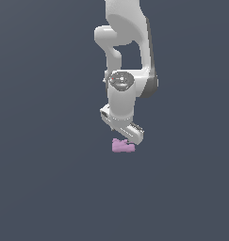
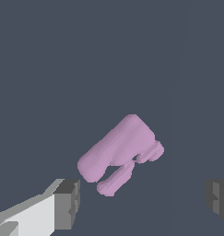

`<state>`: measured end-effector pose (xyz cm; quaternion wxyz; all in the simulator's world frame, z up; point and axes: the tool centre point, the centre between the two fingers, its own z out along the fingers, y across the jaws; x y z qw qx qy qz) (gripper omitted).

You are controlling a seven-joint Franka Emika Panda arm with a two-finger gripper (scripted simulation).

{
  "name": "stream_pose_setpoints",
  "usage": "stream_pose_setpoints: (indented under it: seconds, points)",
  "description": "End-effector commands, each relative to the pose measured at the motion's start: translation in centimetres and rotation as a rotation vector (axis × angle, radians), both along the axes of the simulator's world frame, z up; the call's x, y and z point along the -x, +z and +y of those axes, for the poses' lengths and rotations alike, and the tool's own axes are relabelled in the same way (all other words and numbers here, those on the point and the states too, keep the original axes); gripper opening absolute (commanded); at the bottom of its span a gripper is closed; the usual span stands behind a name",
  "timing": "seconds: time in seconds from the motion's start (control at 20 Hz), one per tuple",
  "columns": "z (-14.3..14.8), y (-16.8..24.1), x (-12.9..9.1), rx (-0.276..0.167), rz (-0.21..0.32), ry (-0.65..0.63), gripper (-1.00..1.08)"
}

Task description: Pick up the object and move it to a goal position.

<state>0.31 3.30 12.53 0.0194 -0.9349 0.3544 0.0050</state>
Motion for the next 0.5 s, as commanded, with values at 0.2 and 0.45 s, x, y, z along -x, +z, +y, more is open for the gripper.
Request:
stream_pose_setpoints:
  seconds: [0.2,0.45]
  points:
    - [0.4,-1.3,0.1,0.004,0.009,-0.171,1.00]
    - [0.7,-2.2,0.2,0.009,0.014,-0.302,1.00]
